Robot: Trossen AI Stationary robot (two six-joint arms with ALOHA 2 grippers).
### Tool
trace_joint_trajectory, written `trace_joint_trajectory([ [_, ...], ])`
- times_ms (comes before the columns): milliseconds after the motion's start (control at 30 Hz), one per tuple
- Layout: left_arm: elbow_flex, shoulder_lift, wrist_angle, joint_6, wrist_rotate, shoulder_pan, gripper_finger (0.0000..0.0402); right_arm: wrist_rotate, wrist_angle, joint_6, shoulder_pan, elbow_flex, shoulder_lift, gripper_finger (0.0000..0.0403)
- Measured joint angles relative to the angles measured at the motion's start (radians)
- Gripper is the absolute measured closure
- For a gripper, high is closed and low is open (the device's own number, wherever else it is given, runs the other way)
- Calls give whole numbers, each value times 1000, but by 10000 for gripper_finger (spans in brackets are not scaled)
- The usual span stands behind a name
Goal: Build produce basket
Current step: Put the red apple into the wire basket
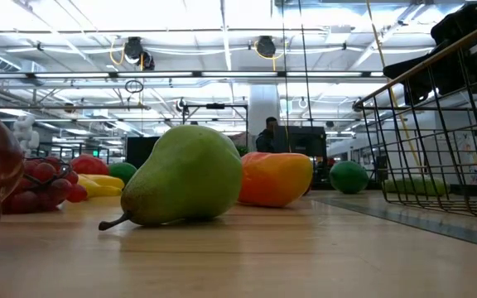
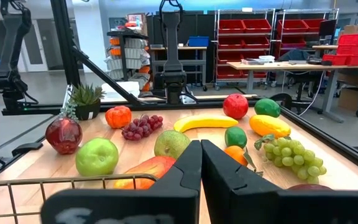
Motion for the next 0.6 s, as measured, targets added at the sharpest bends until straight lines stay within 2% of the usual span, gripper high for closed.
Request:
trace_joint_trajectory([
  [267,140,102,-29,-28,0,0,400,0,0,0,0,0,0,403],
  [400,187,125,-108,-28,0,0,400,0,5,6,0,0,0,403],
  [600,191,127,-197,11,0,0,398,59,35,199,0,0,0,403],
])
